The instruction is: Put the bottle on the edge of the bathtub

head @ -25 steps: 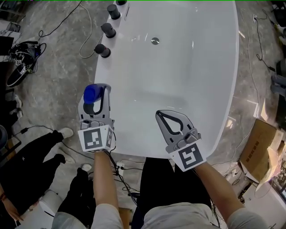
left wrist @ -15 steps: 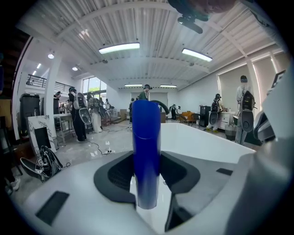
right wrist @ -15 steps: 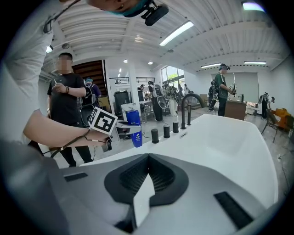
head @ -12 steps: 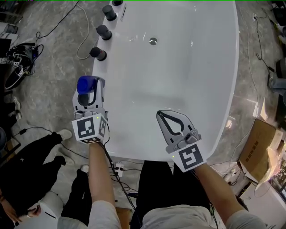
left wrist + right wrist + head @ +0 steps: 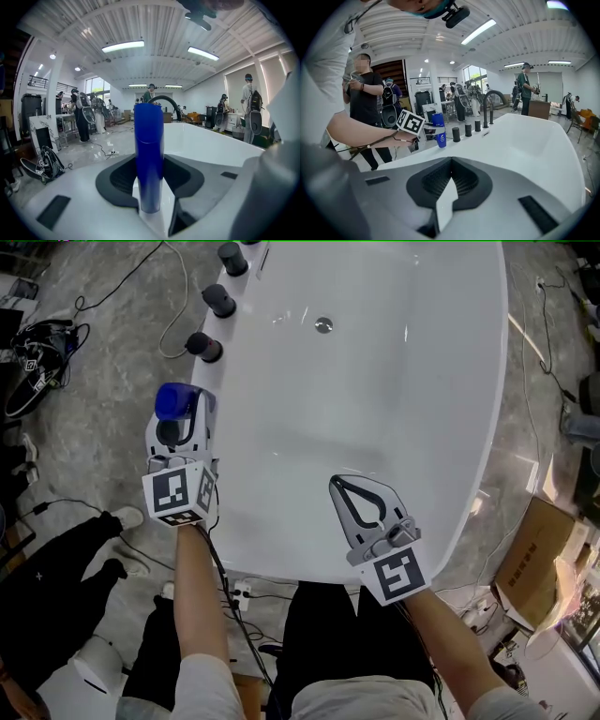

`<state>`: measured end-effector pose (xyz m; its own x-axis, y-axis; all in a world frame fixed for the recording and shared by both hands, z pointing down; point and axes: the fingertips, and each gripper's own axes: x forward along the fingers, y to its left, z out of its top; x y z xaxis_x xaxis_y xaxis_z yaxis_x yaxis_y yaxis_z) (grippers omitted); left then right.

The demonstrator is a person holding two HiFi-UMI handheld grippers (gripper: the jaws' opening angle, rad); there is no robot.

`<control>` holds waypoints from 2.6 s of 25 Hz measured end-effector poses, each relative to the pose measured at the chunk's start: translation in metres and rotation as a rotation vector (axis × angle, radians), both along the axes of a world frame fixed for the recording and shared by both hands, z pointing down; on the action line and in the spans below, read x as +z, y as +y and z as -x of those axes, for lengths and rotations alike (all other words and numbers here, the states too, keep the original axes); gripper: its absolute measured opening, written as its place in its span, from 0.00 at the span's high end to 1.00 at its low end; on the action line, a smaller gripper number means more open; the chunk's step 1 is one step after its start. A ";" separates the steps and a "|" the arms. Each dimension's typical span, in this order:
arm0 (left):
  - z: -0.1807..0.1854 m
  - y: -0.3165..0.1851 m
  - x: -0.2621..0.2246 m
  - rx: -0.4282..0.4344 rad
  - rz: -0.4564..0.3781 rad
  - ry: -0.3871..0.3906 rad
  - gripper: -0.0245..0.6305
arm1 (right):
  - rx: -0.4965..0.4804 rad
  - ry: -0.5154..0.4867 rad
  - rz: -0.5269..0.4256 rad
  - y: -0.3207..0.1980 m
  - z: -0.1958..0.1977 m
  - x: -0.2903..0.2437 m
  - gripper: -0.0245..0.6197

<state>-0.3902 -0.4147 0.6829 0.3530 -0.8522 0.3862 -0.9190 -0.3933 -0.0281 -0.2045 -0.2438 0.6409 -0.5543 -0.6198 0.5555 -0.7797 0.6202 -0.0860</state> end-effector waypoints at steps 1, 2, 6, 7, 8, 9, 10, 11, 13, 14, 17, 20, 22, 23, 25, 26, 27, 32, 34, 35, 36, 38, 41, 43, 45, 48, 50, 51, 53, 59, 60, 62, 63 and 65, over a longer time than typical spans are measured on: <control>0.002 -0.001 0.002 -0.008 0.004 0.006 0.70 | -0.001 0.001 0.002 0.002 0.000 0.001 0.95; 0.004 -0.002 0.004 -0.013 0.007 0.006 0.70 | -0.001 0.002 0.004 0.003 0.000 0.001 0.95; 0.001 -0.006 0.009 -0.002 0.006 -0.010 0.70 | -0.001 0.007 0.008 0.006 -0.001 0.001 0.95; 0.001 -0.007 0.010 0.002 0.006 -0.013 0.70 | 0.001 0.007 0.007 0.006 -0.001 0.001 0.95; 0.000 -0.007 0.011 0.005 0.006 -0.016 0.70 | 0.001 0.008 0.006 0.006 -0.001 0.001 0.95; 0.000 -0.008 0.013 0.007 0.006 -0.020 0.70 | 0.000 0.011 0.006 0.006 -0.001 0.001 0.95; 0.000 -0.008 0.014 0.009 0.004 -0.026 0.70 | -0.001 0.013 0.007 0.006 -0.001 0.001 0.95; 0.000 -0.009 0.014 0.011 0.002 -0.032 0.70 | 0.000 0.014 0.008 0.006 -0.002 0.001 0.95; 0.000 -0.010 0.014 0.015 -0.005 -0.040 0.70 | 0.003 0.014 0.010 0.006 -0.003 0.002 0.95; -0.001 -0.011 0.013 0.016 -0.008 -0.040 0.70 | 0.005 0.014 0.009 0.006 -0.004 0.002 0.95; 0.000 -0.013 0.013 0.017 -0.013 -0.035 0.70 | 0.009 0.014 0.007 0.005 -0.004 0.003 0.95; 0.003 -0.011 0.013 0.006 -0.020 -0.027 0.70 | 0.008 0.014 0.010 0.005 -0.002 0.003 0.95; 0.004 -0.010 0.013 0.000 -0.031 -0.027 0.70 | 0.002 0.015 0.008 0.005 -0.001 0.002 0.95; 0.003 -0.009 0.013 -0.001 -0.037 -0.027 0.70 | 0.000 0.015 0.006 0.005 0.000 0.002 0.95; 0.003 -0.009 0.013 -0.002 -0.043 -0.023 0.70 | -0.002 0.012 0.005 0.005 0.001 0.002 0.95; 0.003 -0.009 0.013 -0.003 -0.043 -0.017 0.70 | -0.002 0.012 0.006 0.005 0.001 0.002 0.95; 0.002 -0.009 0.013 -0.003 -0.042 -0.009 0.70 | 0.000 0.010 0.009 0.005 0.001 0.002 0.95; 0.003 -0.007 0.014 -0.018 -0.024 0.051 0.70 | -0.001 0.006 0.008 0.005 0.003 0.003 0.95; 0.006 -0.006 0.018 -0.024 -0.019 0.042 0.70 | -0.014 0.012 0.010 0.006 0.005 0.003 0.95; 0.006 -0.005 0.019 -0.023 -0.018 0.032 0.70 | -0.018 0.013 0.012 0.006 0.006 0.003 0.95; 0.006 -0.003 0.019 -0.020 -0.019 0.024 0.69 | -0.020 0.012 0.014 0.007 0.006 0.003 0.95; 0.005 -0.001 0.020 -0.018 -0.019 0.025 0.68 | -0.022 0.010 0.014 0.008 0.007 0.003 0.95; 0.008 0.004 0.022 -0.037 -0.012 0.051 0.67 | -0.036 0.018 0.020 0.012 0.008 0.005 0.95; 0.011 0.008 0.024 -0.049 -0.007 0.059 0.67 | -0.043 0.019 0.024 0.016 0.010 0.007 0.95; 0.015 0.014 0.026 -0.058 -0.004 0.059 0.67 | -0.048 0.015 0.025 0.019 0.013 0.008 0.95; 0.019 0.022 0.027 -0.067 0.000 0.058 0.67 | -0.061 0.015 0.028 0.023 0.018 0.008 0.95; 0.020 0.027 0.027 -0.069 0.004 0.058 0.67 | -0.064 0.010 0.024 0.024 0.021 0.007 0.95; 0.021 0.030 0.027 -0.070 0.007 0.062 0.67 | -0.066 0.008 0.023 0.025 0.022 0.007 0.95; 0.022 0.036 0.026 -0.072 0.015 0.070 0.67 | -0.075 0.007 0.027 0.027 0.026 0.007 0.95; 0.020 0.063 0.023 -0.078 0.027 0.066 0.67 | -0.144 0.004 0.029 0.035 0.037 0.010 0.95; 0.019 0.068 0.023 -0.082 0.032 0.069 0.67 | -0.153 0.003 0.032 0.036 0.038 0.011 0.95; 0.015 0.078 0.021 -0.085 0.039 0.069 0.67 | -0.167 -0.004 0.031 0.036 0.041 0.010 0.95; 0.012 0.082 0.020 -0.082 0.039 0.066 0.67 | -0.168 -0.013 0.025 0.034 0.043 0.008 0.95; 0.007 0.088 0.015 -0.077 0.036 0.071 0.67 | -0.171 -0.027 0.010 0.031 0.047 0.003 0.95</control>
